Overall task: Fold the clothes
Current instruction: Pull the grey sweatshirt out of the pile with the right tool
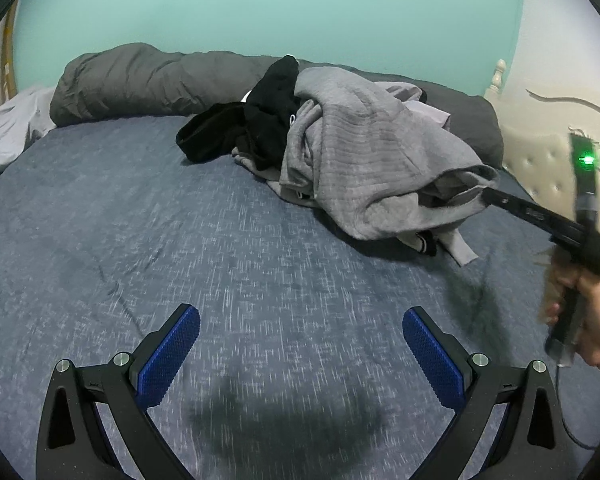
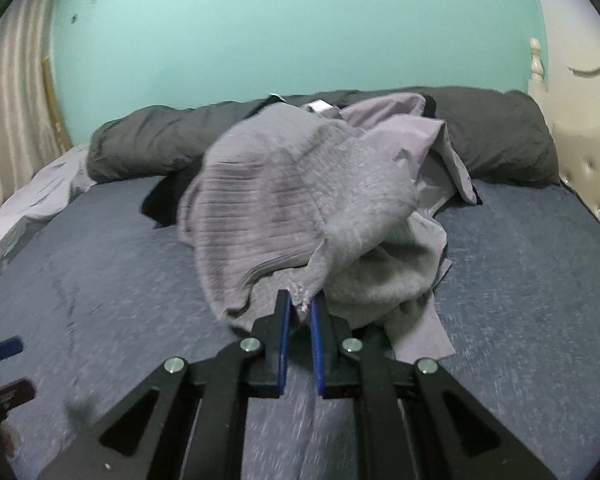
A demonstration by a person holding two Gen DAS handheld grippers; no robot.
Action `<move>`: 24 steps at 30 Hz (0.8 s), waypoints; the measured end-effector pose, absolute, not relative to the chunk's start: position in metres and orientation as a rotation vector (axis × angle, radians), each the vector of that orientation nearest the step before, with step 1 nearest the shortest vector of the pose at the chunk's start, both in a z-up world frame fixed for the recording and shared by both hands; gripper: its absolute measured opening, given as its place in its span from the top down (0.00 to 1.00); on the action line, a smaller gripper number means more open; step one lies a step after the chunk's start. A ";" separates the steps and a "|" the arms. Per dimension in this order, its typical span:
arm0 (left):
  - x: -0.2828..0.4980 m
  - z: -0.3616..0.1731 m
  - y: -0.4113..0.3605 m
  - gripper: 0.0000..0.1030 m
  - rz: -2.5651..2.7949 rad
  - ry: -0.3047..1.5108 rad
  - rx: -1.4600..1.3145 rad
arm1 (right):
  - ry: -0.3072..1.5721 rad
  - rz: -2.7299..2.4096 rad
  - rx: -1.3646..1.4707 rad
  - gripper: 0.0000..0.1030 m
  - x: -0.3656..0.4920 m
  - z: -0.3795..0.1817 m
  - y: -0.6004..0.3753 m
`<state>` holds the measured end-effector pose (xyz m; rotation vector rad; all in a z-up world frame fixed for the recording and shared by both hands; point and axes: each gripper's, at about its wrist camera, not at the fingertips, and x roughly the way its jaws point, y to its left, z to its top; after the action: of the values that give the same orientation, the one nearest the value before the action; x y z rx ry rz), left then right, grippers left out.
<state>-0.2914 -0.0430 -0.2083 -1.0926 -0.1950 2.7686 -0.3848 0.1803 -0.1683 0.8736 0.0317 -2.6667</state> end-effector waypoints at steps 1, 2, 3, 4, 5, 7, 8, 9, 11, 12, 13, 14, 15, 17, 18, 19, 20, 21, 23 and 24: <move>-0.288 -0.206 -0.043 0.00 2.766 -0.192 -1.098 | 0.029 -2.660 0.865 0.91 -0.373 -0.162 0.181; -0.283 -0.203 -0.043 0.00 2.764 -0.192 -1.101 | 0.027 -2.654 0.857 0.91 -0.362 -0.156 0.181; -0.279 -0.200 -0.044 0.00 2.762 -0.191 -1.100 | 0.025 -2.654 0.842 0.91 -0.350 -0.148 0.181; -0.275 -0.197 -0.045 0.00 2.761 -0.191 -1.097 | 0.028 -2.649 0.832 0.91 -0.340 -0.142 0.182; -0.271 -0.193 -0.046 0.00 2.761 -0.193 -1.095 | 0.035 -2.648 0.822 0.91 -0.333 -0.137 0.184; -0.260 -0.185 -0.047 0.00 2.766 -0.192 -1.088 | 0.057 -2.647 0.796 0.91 -0.312 -0.123 0.184; -0.255 -0.181 -0.048 0.00 2.766 -0.190 -1.086 | 0.060 -2.647 0.784 0.91 -0.301 -0.116 0.186; -0.248 -0.176 -0.048 0.00 2.768 -0.187 -1.080 | 0.062 -2.649 0.774 0.91 -0.292 -0.109 0.187; -0.237 -0.167 -0.049 0.00 2.779 -0.176 -1.065 | 0.083 -2.654 0.747 0.91 -0.273 -0.096 0.190; -0.229 -0.160 -0.049 0.00 2.785 -0.174 -1.048 | 0.096 -2.658 0.743 0.92 -0.265 -0.091 0.190; -0.222 -0.154 -0.049 0.00 2.790 -0.174 -1.035 | 0.104 -2.662 0.737 0.92 -0.255 -0.084 0.192; -0.216 -0.149 -0.049 0.00 2.795 -0.174 -1.024 | 0.111 -2.664 0.728 0.92 -0.247 -0.078 0.193; -0.210 -0.143 -0.049 0.00 2.801 -0.175 -1.009 | 0.120 -2.666 0.717 0.92 -0.238 -0.071 0.195; -0.196 -0.132 -0.047 0.00 2.812 -0.175 -0.972 | 0.150 -2.667 0.671 0.92 -0.215 -0.055 0.196; -0.191 -0.128 -0.046 0.00 2.817 -0.171 -0.957 | 0.158 -2.667 0.654 0.92 -0.205 -0.049 0.198; -0.185 -0.123 -0.045 0.00 2.822 -0.165 -0.945 | 0.169 -2.665 0.633 0.92 -0.191 -0.041 0.199; -0.179 -0.119 -0.043 0.00 2.822 -0.160 -0.933 | 0.173 -2.664 0.622 0.92 -0.182 -0.036 0.200; -0.172 -0.114 -0.041 0.00 2.819 -0.157 -0.921 | 0.181 -2.660 0.612 0.92 -0.172 -0.031 0.202; -0.162 -0.109 -0.037 0.00 2.808 -0.151 -0.911 | 0.194 -2.651 0.594 0.92 -0.151 -0.023 0.204; -0.156 -0.106 -0.035 0.00 2.800 -0.149 -0.907 | 0.198 -2.643 0.592 0.92 -0.141 -0.021 0.206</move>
<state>-0.1556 -0.0347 -0.1064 -0.9066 -0.1492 2.7996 -0.1408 0.2056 -0.0209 0.5916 0.1983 -2.6435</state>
